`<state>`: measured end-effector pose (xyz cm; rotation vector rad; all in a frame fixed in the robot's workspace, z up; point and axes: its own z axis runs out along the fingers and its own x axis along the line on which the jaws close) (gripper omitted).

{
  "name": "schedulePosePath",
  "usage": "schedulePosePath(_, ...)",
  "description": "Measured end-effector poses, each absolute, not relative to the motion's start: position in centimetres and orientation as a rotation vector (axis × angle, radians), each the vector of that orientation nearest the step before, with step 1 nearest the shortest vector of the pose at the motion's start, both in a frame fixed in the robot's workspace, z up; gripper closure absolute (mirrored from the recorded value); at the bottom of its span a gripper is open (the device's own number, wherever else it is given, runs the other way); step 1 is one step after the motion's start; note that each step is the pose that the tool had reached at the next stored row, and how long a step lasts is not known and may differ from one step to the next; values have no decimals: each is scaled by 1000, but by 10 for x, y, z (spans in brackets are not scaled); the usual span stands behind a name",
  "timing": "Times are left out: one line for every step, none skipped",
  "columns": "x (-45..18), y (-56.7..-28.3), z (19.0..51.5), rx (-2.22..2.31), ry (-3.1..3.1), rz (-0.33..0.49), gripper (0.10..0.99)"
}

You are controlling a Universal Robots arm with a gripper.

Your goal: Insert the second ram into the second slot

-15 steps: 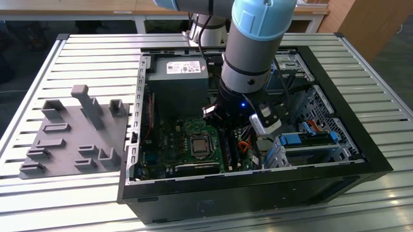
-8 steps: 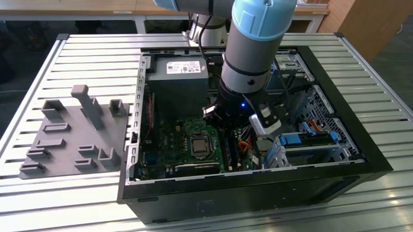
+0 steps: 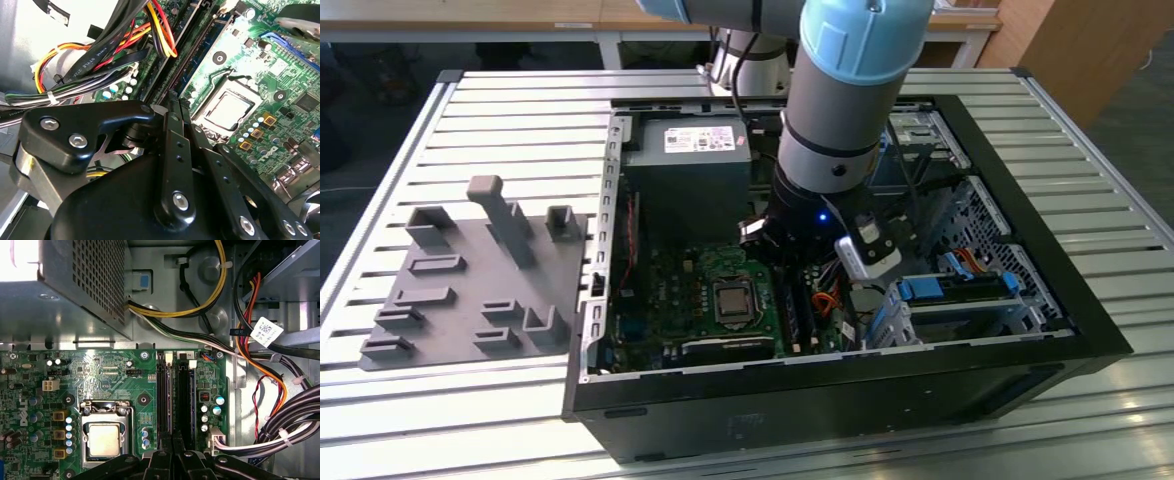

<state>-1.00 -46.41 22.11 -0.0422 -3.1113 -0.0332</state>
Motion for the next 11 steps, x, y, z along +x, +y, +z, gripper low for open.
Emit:
schedulePosePath(-10,-464,221,-42,-3111,-33,965)
schedulePosePath(-10,-464,221,-43,-3111,-33,965)
schedulePosePath(-10,-464,221,-43,-3111,-33,965)
schedulePosePath(-10,-464,221,-43,-3111,-34,965)
schedulePosePath(-10,-464,220,-43,-3111,-34,965)
schedulePosePath(-10,-464,220,-43,-3111,-33,965)
schedulePosePath(-10,-464,219,-43,-3111,-33,965)
schedulePosePath(-10,-464,219,-43,-3111,-33,965)
schedulePosePath(-10,-464,219,-43,-3111,-33,965)
schedulePosePath(-10,-464,219,-43,-3111,-33,965)
schedulePosePath(-10,-464,219,-43,-3111,-33,965)
